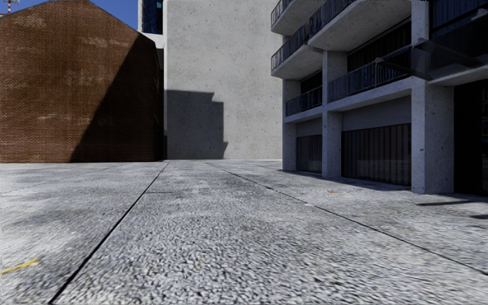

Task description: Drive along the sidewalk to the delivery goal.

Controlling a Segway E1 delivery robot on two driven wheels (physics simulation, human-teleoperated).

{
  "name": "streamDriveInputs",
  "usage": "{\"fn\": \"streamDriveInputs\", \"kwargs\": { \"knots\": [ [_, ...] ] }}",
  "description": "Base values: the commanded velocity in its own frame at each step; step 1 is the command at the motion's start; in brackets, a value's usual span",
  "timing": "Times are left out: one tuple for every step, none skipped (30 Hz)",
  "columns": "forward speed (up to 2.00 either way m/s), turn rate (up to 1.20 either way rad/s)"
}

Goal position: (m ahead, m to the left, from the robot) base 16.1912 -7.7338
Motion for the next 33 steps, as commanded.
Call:
{"fn": "streamDriveInputs", "kwargs": {
  "knots": [
    [2.0, 0.0],
    [2.0, 0.0],
    [2.0, 0.0],
    [2.0, 0.0],
    [2.0, 0.0],
    [2.0, 0.0],
    [2.0, 0.0],
    [2.0, 0.0],
    [2.0, 0.0],
    [2.0, 0.0],
    [2.0, 0.0],
    [2.0, 0.0],
    [2.0, 0.0],
    [2.0, 0.0],
    [2.0, 0.0],
    [2.0, 0.0],
    [2.0, 0.0],
    [2.0, 0.0],
    [2.0, 0.0],
    [2.0, 0.07],
    [2.0, 0.27],
    [2.0, 0.55],
    [2.0, 0.69],
    [2.0, 0.75],
    [2.0, 0.75],
    [2.0, 0.62],
    [2.0, 0.14],
    [2.0, 0.03],
    [2.0, 0.0],
    [2.0, 0.0],
    [2.0, 0.0],
    [2.0, 0.0],
    [2.0, 0.0]
  ]
}}
